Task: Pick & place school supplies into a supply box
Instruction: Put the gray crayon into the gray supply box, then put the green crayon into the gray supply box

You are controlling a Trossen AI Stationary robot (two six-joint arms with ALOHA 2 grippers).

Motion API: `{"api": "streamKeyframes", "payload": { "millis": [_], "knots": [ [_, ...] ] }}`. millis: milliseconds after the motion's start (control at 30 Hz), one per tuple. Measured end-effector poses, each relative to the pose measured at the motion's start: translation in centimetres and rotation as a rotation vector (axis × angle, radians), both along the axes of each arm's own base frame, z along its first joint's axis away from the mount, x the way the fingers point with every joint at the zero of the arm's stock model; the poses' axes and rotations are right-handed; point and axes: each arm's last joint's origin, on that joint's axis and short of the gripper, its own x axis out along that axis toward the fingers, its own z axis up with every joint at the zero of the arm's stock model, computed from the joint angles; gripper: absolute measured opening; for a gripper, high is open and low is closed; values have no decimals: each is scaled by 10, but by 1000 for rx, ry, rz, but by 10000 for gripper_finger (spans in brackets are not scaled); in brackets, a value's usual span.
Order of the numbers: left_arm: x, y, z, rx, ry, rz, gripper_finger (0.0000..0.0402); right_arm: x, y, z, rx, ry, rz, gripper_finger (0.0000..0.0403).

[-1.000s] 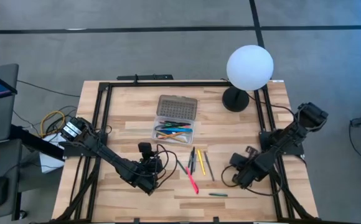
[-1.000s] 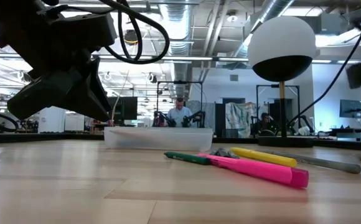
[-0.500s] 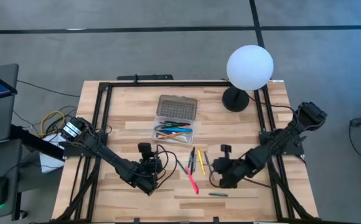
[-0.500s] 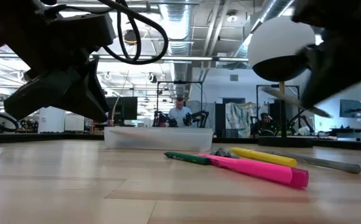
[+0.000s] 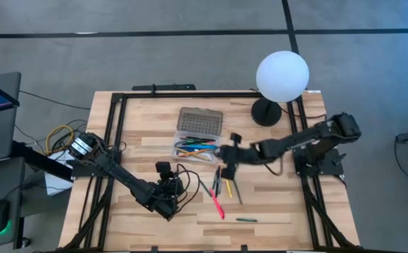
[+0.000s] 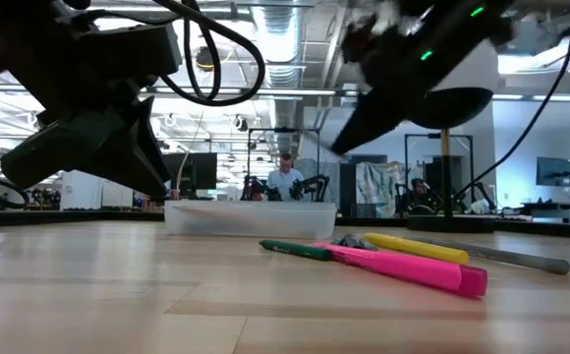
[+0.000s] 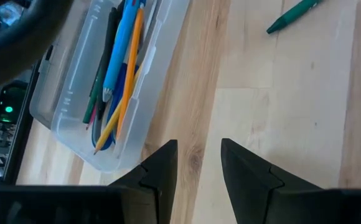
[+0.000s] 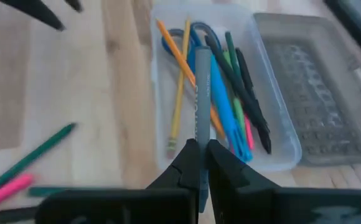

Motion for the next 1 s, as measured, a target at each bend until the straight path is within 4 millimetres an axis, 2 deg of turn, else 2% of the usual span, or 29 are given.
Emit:
{"api": "streamKeyframes", "payload": {
  "millis": [133,233,400,533,767,1000],
  "knots": [
    [0,0,-1,-1,-1,3,118,20,-26,-11,10,56,43,1],
    [0,0,-3,1,3,5,118,39,-39,-16,3,77,67,3],
    [0,-1,-3,-7,4,8,118,67,-52,-22,-26,123,80,11],
    [-3,-4,-3,-11,3,6,118,80,-60,-24,-43,164,83,17],
    [-8,-10,-3,-15,-1,-2,118,85,-68,-24,-61,195,84,39],
    [-10,-13,-3,-20,-8,-9,118,87,-68,-23,-70,179,91,102]
  ]
}}
